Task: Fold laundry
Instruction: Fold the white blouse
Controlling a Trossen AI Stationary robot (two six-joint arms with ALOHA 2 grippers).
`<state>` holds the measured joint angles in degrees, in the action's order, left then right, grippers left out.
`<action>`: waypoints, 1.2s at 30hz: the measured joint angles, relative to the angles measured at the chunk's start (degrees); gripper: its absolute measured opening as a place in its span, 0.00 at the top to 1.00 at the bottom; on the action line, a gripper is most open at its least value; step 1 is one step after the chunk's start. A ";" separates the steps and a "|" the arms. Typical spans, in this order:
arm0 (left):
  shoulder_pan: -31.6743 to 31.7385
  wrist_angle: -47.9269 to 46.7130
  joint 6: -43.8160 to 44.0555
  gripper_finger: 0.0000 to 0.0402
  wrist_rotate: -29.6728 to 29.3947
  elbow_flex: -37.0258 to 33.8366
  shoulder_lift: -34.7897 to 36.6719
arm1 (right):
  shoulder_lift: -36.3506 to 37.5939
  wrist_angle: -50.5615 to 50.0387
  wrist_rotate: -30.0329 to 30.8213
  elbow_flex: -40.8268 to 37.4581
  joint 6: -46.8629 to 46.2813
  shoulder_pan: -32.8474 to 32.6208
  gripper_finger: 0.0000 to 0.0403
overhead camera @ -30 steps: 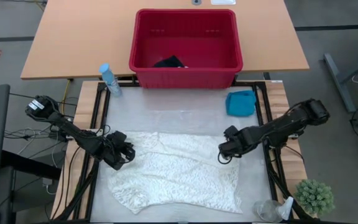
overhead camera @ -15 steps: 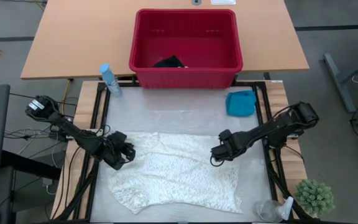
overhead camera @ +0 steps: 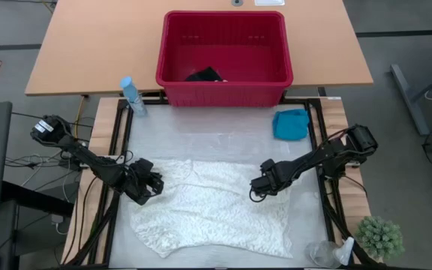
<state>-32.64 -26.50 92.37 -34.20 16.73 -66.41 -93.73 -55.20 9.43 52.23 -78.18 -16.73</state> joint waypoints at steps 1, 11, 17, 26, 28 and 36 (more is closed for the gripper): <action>0.00 0.05 -0.28 0.84 0.00 0.00 0.00 | 0.11 -0.21 -0.31 0.00 -0.25 0.00 0.68; 0.00 0.11 -0.83 0.84 -0.07 0.00 -0.02 | 3.71 -6.48 -0.50 0.35 -3.08 -1.66 0.92; 0.00 0.09 -0.83 0.84 -0.09 0.00 0.00 | 4.30 -12.91 -1.36 0.33 -3.25 -1.62 0.83; 0.00 0.13 -0.41 0.84 -0.17 0.00 -0.02 | 4.94 -10.62 -1.70 0.31 -0.84 -1.77 0.82; 0.00 0.14 0.05 0.84 -0.19 0.00 -0.02 | 6.22 -8.43 -0.36 0.31 -0.02 -2.45 0.82; 0.00 0.18 2.58 0.84 -0.29 0.00 -0.02 | 9.80 -19.01 1.72 0.32 -7.09 -4.94 0.82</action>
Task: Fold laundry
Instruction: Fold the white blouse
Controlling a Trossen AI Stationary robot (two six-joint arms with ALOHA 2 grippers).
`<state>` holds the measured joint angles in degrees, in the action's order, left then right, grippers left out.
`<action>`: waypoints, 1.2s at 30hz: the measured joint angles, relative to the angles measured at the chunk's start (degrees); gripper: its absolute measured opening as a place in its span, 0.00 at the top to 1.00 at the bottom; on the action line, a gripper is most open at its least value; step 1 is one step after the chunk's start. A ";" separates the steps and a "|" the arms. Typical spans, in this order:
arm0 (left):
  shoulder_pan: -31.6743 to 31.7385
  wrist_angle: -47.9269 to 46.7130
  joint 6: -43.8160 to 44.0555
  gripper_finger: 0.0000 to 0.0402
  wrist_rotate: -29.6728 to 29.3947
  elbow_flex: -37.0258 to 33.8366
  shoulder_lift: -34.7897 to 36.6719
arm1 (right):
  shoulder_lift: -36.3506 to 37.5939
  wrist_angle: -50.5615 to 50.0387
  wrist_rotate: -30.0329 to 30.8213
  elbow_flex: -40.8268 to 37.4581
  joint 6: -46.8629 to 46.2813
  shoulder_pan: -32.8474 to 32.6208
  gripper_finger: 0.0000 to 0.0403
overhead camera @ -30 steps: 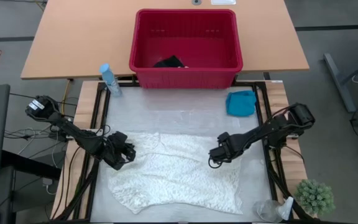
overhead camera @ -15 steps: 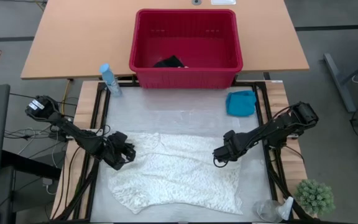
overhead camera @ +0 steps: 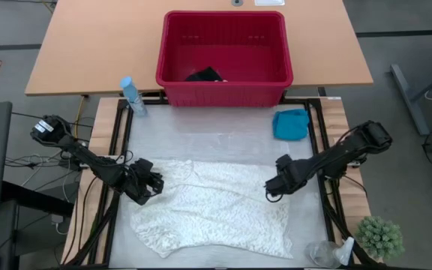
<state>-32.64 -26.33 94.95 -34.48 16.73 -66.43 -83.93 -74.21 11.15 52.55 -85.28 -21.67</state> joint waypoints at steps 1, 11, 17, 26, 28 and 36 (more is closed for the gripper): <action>0.00 0.00 0.12 0.84 -0.02 0.00 0.00 | 0.32 -0.94 -0.12 -0.01 -0.23 -0.43 0.82; 0.00 0.10 2.33 0.84 -0.02 0.00 0.00 | 3.79 10.25 8.31 0.01 -2.39 -3.74 0.83; 0.00 0.97 6.15 0.84 0.01 -0.01 0.00 | 0.45 11.82 8.58 -0.49 -2.69 -2.62 0.91; 0.10 1.01 9.83 0.84 1.53 0.04 0.02 | -6.46 14.46 8.38 -0.52 0.80 1.12 0.94; 0.56 1.49 12.34 0.84 1.71 0.02 0.02 | -7.71 16.74 7.47 -0.52 2.97 2.31 0.92; 6.27 3.56 11.31 0.84 3.17 0.09 0.04 | -11.62 21.96 5.47 -0.41 9.94 6.61 0.95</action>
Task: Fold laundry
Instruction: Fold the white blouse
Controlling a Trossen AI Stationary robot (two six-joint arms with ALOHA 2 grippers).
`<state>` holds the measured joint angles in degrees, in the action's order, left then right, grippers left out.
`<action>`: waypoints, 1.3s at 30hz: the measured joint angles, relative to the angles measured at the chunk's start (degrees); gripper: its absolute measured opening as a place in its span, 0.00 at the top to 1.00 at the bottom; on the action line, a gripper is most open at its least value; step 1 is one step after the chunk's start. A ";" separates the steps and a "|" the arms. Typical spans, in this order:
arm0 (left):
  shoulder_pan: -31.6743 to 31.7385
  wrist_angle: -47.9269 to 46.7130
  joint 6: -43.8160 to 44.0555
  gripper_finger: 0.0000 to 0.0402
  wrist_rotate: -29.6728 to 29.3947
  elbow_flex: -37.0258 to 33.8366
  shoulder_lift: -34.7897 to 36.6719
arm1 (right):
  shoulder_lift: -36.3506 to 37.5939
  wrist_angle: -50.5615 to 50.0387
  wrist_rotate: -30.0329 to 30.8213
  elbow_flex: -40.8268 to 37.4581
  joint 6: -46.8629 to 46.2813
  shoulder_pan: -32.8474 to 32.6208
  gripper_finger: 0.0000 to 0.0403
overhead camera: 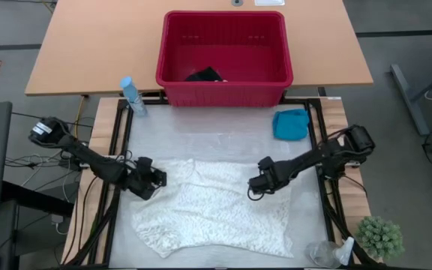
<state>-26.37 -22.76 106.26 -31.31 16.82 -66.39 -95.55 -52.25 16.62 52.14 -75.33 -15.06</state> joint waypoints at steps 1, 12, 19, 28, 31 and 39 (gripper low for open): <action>1.11 0.00 -0.75 0.84 0.02 0.00 0.00 | -0.02 0.02 0.00 0.00 0.70 0.45 0.95; 15.15 -0.50 -12.70 0.84 0.91 0.04 0.02 | -0.06 0.73 1.10 -0.02 10.51 9.90 0.93; 24.63 -0.49 -20.62 0.84 1.08 0.00 0.00 | -0.11 2.36 3.26 0.25 17.75 17.47 0.92; 26.60 -3.02 -26.27 0.84 4.20 -0.28 5.94 | 4.39 1.07 4.44 2.40 22.80 20.21 0.91; 26.58 -6.14 -25.91 0.84 4.25 -0.32 9.35 | 5.81 -1.00 4.80 2.43 22.57 20.24 0.89; 26.58 -9.61 -27.73 0.84 6.50 -0.33 16.81 | 8.69 -2.56 5.77 2.40 21.63 20.30 0.86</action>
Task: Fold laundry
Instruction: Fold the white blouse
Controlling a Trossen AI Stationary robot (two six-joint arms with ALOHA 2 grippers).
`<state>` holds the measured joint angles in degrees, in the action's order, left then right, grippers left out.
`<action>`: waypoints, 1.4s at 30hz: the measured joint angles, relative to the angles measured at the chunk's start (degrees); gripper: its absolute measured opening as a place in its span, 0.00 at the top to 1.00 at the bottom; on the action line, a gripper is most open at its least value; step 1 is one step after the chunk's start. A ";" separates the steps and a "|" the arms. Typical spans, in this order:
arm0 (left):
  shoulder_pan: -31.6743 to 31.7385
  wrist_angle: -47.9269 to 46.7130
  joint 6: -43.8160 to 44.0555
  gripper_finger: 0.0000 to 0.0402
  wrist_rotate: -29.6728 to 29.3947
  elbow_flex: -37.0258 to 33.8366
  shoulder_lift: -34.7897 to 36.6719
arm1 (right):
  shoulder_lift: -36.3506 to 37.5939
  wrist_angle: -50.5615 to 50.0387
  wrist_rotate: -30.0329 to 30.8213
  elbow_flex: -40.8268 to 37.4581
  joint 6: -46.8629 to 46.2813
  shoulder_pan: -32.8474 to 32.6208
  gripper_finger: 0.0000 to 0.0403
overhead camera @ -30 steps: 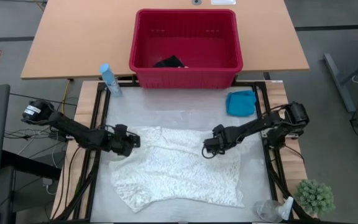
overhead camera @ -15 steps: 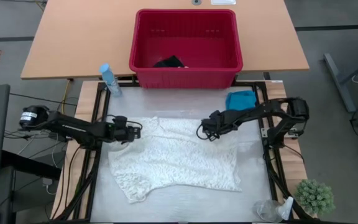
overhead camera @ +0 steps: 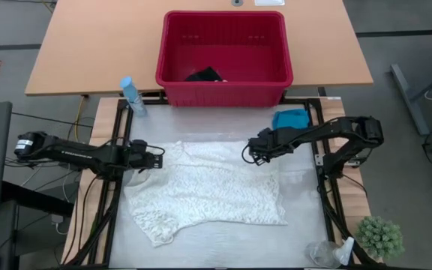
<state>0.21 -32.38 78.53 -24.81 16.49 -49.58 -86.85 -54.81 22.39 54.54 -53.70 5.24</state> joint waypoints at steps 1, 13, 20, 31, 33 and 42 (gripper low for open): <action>-0.02 1.20 -0.44 0.84 0.13 0.00 0.51 | 0.26 1.39 0.05 0.00 0.03 -0.19 0.86; -0.04 8.26 -5.84 0.84 0.26 0.15 2.28 | -1.85 7.50 -0.25 -0.11 1.69 3.48 0.86; -0.04 9.45 -6.29 0.84 -1.78 0.22 -2.00 | -4.46 9.93 -1.89 -0.48 3.20 4.26 0.86; -0.09 10.40 -7.50 0.84 -1.02 0.64 -14.94 | -8.17 8.59 -1.43 -0.48 2.78 7.64 0.86; -0.11 10.93 -7.55 0.84 -1.61 0.72 -16.68 | -7.82 8.22 -1.03 -0.48 2.68 8.09 0.86; -0.11 11.01 -9.78 0.84 -1.69 0.72 -17.55 | -7.48 2.30 1.45 0.70 1.61 9.59 0.86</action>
<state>0.10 -21.36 68.75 -26.50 17.21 -67.13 -94.34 -52.50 23.84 55.24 -52.09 14.83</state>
